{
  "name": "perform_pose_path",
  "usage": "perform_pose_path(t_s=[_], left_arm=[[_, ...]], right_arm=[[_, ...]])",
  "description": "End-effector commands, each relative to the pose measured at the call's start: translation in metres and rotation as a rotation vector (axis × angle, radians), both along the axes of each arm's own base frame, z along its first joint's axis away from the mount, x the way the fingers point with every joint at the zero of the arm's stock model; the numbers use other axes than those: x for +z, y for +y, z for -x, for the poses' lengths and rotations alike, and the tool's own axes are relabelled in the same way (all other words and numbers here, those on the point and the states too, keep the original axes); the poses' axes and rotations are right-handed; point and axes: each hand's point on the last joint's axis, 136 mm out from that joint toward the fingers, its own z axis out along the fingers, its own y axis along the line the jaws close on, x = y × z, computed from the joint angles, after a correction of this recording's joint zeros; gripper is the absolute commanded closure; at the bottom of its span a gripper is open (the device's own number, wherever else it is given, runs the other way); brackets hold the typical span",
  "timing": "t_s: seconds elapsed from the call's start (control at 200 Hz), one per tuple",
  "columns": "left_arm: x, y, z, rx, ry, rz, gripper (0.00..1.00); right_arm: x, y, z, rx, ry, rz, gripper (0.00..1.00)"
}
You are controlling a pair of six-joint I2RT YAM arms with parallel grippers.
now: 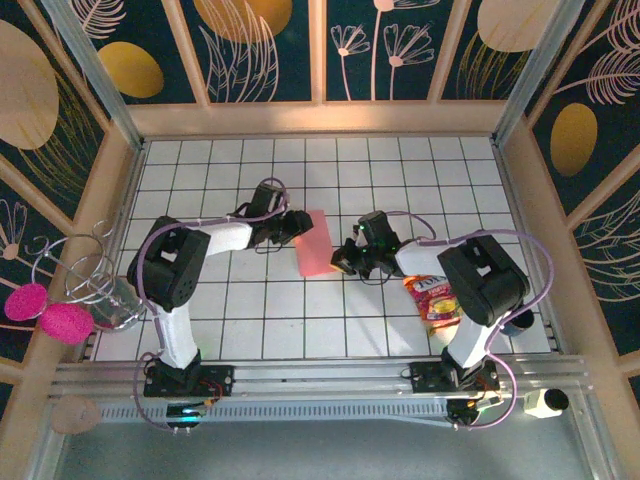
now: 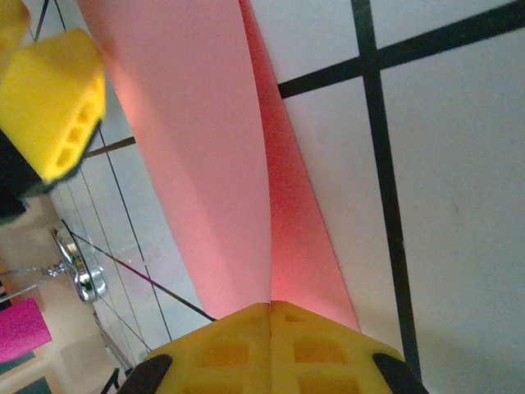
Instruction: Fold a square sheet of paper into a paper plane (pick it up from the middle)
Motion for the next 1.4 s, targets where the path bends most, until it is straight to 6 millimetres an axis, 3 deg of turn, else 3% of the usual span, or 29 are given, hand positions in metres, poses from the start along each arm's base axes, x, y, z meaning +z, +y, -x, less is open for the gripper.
perform_pose_path(t_s=[0.0, 0.385, 0.651, 1.016, 1.391], left_arm=[[0.001, -0.002, -0.007, -0.026, -0.002, 0.016, 0.57], [-0.029, 0.005, 0.002, -0.018, 0.073, -0.037, 0.6], [-0.037, 0.006, 0.004, -0.022, 0.085, -0.044, 0.6], [-0.038, 0.008, 0.006, -0.019, 0.085, -0.049, 0.6], [-0.037, 0.007, 0.005, -0.016, 0.085, -0.045, 0.6]], right_arm=[[0.005, -0.01, 0.005, 0.006, -0.015, 0.025, 1.0], [0.016, 0.002, -0.002, 0.033, -0.035, -0.02, 1.0], [0.031, 0.029, -0.01, 0.131, -0.083, -0.053, 1.0], [0.019, 0.055, -0.022, 0.172, -0.064, -0.065, 1.0], [0.012, 0.066, -0.033, 0.144, -0.064, -0.077, 1.0]])
